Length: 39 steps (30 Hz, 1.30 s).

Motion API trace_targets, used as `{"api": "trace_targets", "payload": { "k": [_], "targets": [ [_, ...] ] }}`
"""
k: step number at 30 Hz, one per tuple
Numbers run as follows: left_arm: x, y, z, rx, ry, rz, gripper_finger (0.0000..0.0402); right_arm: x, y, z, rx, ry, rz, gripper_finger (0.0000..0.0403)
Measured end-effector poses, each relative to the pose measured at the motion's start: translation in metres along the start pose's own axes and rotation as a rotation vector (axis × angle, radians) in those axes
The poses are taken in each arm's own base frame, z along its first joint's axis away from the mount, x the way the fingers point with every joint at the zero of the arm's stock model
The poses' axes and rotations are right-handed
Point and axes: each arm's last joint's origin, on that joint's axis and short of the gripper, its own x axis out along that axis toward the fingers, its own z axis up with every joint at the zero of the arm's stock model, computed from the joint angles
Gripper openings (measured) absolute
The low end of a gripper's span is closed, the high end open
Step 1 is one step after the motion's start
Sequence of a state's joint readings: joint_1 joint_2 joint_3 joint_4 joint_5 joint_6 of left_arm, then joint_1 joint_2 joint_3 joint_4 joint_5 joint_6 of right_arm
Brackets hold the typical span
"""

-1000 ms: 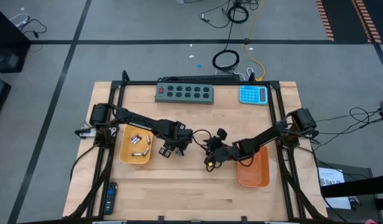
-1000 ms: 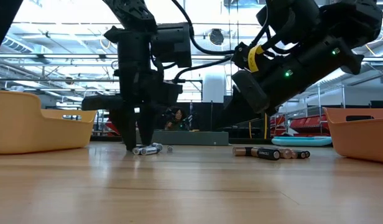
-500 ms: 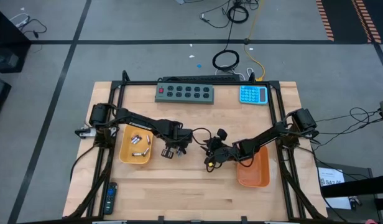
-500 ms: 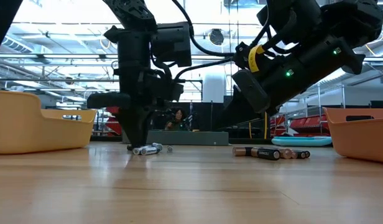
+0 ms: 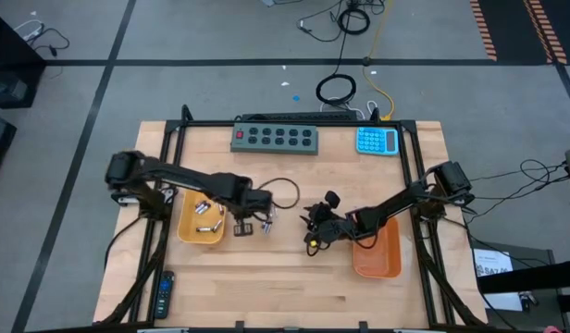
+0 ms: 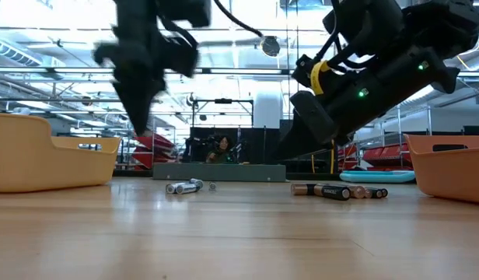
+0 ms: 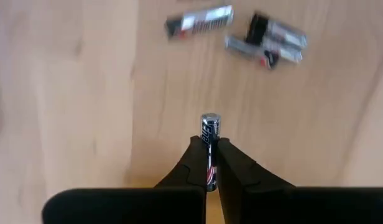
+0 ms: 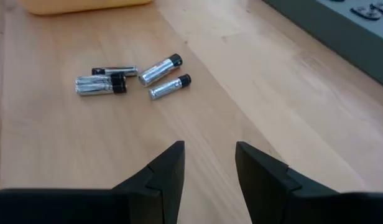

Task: Sort batteries
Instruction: Put the silver battery into the yellow bin

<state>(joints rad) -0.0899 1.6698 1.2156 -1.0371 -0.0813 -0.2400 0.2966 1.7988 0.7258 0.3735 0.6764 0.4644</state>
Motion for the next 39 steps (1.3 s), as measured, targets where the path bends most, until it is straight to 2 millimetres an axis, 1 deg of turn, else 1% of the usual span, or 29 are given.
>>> {"api": "trace_targets", "payload": {
  "k": [1, 3, 7, 12, 15, 16, 22, 26, 29, 31, 36, 39],
  "targets": [
    [-0.007, -0.001, -0.008, -0.024, 0.006, 0.001, 0.0015, -0.001, 0.001, 0.0, -0.002, -0.004, 0.0, 0.0134],
    [-0.014, -0.003, -0.024, -0.068, 0.001, -0.001, 0.0015, -0.002, 0.003, -0.001, -0.002, -0.008, 0.005, 0.0134],
    [-0.016, -0.002, -0.055, -0.168, -0.007, -0.006, 0.0015, -0.004, 0.005, -0.001, -0.003, -0.012, 0.015, 0.0134],
    [-0.008, 0.006, -0.084, -0.258, 0.009, 0.012, 0.0015, -0.005, 0.006, -0.002, -0.001, -0.013, 0.02, 0.0134],
    [-0.001, 0.009, -0.094, -0.294, 0.028, 0.022, 0.0016, -0.005, 0.006, -0.002, 0.002, -0.014, 0.02, 0.0134],
    [0.001, 0.009, -0.097, -0.304, 0.036, 0.026, 0.0022, -0.005, 0.006, -0.002, 0.003, -0.014, 0.02, 0.0134],
    [0.004, 0.009, -0.096, -0.311, 0.017, 0.029, 0.01, -0.005, 0.007, -0.001, 0.006, -0.017, 0.022, 0.0134],
    [0.004, 0.009, -0.096, -0.306, 0.017, 0.031, 0.0132, -0.005, 0.007, -0.001, 0.006, -0.017, 0.022, 0.0134],
    [0.003, 0.009, -0.096, -0.288, 0.015, 0.033, 0.0142, -0.005, 0.007, -0.001, 0.006, -0.016, 0.024, 0.0134],
    [-0.002, 0.009, -0.092, -0.272, -0.018, 0.042, 0.0144, -0.005, 0.007, -0.001, 0.005, -0.015, 0.024, 0.0134],
    [-0.018, 0.007, -0.072, -0.188, -0.185, 0.087, 0.0146, -0.005, 0.007, -0.001, 0.01, -0.015, 0.025, 0.0134],
    [-0.019, 0.002, -0.054, -0.075, -0.238, 0.087, 0.0146, -0.005, 0.007, 0.0, 0.013, -0.023, 0.03, 0.0134]
  ]
}}
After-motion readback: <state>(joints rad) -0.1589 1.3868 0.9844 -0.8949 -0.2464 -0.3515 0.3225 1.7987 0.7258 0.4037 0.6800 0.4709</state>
